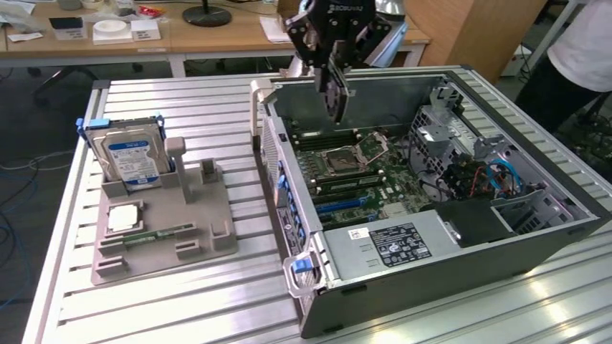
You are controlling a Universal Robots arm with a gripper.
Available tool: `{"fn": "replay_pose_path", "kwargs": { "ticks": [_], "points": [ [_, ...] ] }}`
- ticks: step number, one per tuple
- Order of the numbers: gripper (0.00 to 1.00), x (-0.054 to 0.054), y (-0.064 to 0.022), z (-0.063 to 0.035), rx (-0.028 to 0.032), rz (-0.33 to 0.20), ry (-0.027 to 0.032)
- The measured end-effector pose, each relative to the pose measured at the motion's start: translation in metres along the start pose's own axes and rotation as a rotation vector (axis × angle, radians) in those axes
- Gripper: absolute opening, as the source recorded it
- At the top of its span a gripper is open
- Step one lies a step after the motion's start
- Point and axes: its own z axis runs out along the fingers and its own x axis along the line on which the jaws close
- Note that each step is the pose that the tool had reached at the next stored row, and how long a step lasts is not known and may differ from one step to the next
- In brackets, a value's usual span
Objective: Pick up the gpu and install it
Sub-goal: 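Pick up the gpu and move the gpu toward the slot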
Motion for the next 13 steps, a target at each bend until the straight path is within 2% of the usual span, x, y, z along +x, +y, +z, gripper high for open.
{"fn": "replay_pose_path", "kwargs": {
  "ticks": [13],
  "points": [
    [0.27, -0.048, 0.0007, 0.0025, -0.0002, -0.008, 0.0005]
  ]
}}
